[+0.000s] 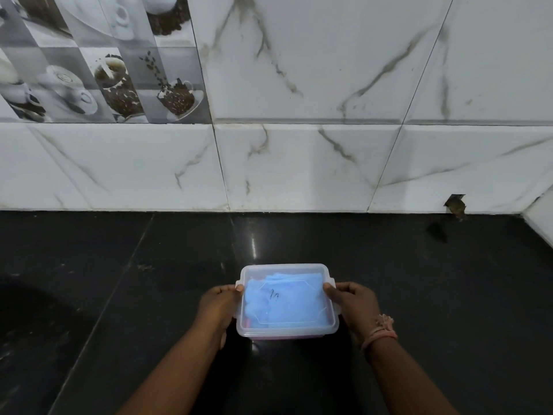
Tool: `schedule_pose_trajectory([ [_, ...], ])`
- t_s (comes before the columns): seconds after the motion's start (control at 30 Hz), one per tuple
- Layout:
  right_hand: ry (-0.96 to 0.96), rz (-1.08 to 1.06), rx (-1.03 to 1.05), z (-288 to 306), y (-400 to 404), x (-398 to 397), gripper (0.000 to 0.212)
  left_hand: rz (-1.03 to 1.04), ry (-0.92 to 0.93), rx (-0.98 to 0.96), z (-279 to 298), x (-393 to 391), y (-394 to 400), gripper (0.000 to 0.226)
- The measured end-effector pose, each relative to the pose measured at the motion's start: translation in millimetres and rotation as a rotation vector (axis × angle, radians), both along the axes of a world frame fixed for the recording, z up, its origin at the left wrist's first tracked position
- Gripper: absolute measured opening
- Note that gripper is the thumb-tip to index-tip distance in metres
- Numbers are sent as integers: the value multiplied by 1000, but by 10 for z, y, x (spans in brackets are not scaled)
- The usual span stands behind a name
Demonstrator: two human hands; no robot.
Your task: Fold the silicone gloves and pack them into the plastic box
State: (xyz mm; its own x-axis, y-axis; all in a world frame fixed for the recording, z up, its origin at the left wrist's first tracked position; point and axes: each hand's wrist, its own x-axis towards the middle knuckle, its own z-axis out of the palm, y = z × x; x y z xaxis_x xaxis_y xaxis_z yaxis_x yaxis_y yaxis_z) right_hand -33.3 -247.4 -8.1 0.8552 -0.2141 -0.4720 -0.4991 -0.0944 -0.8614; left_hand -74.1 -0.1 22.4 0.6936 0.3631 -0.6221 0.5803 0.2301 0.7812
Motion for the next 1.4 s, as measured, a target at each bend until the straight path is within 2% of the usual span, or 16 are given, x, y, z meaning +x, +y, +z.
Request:
schedule_pose_trajectory([
  [0.2,14,161,-298,68,44,-22,34,60,-66,5,4,-80,-17,19],
  [0.37,-61,209,-323,160,31,68,13,15,-137,20,25,76,-32,12],
  [0.63,-293,50,-295,437,34,1004,3,-29,-237,104,106,1114,-85,16],
  [0.77,-221,33,-336,291,81,1519,27,-17,-240,169,11,1636,-115,27],
  [1.0,-211,-37,-331,72,198,2005,39,-35,-308,324,-161,2150,-164,25],
  [1.17,-279,-64,-448,-60,279,1994,43,-4,-308,305,-266,2202,-143,29],
  [1.27,-252,-31,-416,-34,278,1974,45,-28,-279,350,-245,2192,-130,32],
  [1.4,-169,16,-407,-4,263,1828,58,-172,-234,580,-147,2111,-146,30],
])
